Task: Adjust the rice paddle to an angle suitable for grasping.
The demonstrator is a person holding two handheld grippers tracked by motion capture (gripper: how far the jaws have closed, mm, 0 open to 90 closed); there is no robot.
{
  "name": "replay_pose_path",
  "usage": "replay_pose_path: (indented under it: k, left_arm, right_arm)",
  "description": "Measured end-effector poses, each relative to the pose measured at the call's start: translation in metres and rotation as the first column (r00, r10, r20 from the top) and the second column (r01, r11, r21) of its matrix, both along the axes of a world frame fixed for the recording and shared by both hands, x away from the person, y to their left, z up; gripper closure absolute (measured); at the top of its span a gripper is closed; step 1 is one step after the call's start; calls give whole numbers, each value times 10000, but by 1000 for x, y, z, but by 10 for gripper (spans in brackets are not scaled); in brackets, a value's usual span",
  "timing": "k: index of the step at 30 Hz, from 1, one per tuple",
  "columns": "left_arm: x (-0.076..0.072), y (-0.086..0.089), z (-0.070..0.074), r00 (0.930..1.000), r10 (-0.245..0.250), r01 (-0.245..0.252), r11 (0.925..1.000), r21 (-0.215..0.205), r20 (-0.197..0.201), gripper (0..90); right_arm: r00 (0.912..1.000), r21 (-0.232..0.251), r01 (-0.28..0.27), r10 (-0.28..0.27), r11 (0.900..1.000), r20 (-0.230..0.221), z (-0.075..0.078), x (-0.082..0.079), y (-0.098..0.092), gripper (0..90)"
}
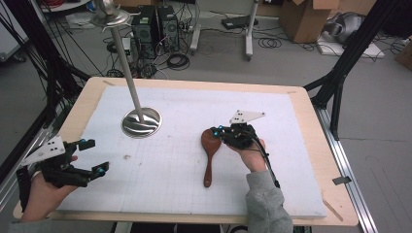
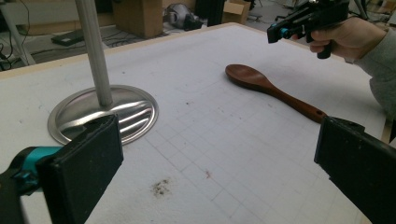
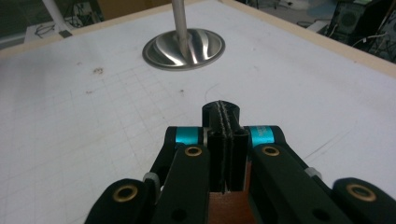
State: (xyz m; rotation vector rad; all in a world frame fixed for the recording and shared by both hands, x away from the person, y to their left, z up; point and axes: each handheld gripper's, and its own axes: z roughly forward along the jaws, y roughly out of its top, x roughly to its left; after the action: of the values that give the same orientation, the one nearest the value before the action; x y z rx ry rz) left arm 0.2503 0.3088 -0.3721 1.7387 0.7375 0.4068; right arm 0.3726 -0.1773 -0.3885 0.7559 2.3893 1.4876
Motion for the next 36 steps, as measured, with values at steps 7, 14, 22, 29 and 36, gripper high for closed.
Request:
replay_pose_path:
  k: [7,14,22,29,36]
  left_arm:
    - [1,-3,-2,9999,-65,66,9999,115,-83,17]
    - [3,-5,-5,9998,-118,121,9998,179,-166,17]
    - [6,-10,-9,9990,-291,300,9992,258,-331,17]
    - [5,-14,-11,9982,-494,504,9983,300,-349,17]
    - [4,-15,-12,9973,-660,671,9972,337,-318,17]
  right_arm:
    - [9980,187,-288,298,9994,-555,-9,12,7,899]
    - [9969,-171,-491,479,9986,-627,-11,19,19,899]
    - [9945,-589,-568,513,9966,-915,-22,32,25,900]
    - [9943,-736,-807,751,9940,-758,-27,39,38,900]
    - [9949,-1387,-854,769,9866,-655,-25,47,53,900]
